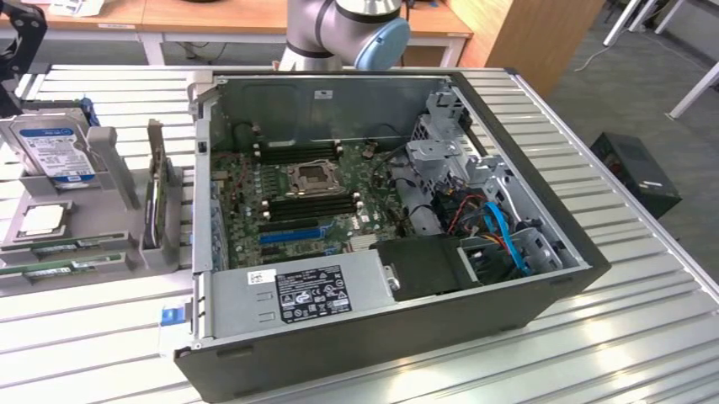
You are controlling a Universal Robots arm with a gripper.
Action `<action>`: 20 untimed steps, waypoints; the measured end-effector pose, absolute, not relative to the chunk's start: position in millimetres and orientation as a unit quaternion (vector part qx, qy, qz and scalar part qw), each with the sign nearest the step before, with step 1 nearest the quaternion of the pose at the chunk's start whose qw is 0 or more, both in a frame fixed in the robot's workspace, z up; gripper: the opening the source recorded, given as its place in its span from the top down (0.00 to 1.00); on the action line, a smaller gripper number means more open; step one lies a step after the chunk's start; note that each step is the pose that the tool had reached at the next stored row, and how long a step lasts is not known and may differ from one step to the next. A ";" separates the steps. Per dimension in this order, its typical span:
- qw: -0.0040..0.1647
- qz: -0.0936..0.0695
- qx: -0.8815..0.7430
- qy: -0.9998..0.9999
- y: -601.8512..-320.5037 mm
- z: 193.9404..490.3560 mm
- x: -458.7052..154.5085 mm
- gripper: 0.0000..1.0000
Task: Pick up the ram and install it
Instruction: 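Pick up the ram and move it above insertion slot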
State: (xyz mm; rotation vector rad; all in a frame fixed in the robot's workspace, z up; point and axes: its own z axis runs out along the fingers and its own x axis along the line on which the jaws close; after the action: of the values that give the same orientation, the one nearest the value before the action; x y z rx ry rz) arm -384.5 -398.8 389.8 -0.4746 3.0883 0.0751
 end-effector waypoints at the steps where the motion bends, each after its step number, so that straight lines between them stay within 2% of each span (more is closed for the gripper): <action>1: 0.008 0.024 -0.157 0.987 -398.8 389.8 -384.5 0.89; 20: 0.006 0.025 -0.250 0.968 -398.9 389.8 -384.5 0.89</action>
State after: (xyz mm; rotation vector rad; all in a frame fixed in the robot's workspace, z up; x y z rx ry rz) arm -384.5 -398.9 389.8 -0.7823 3.0300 0.0774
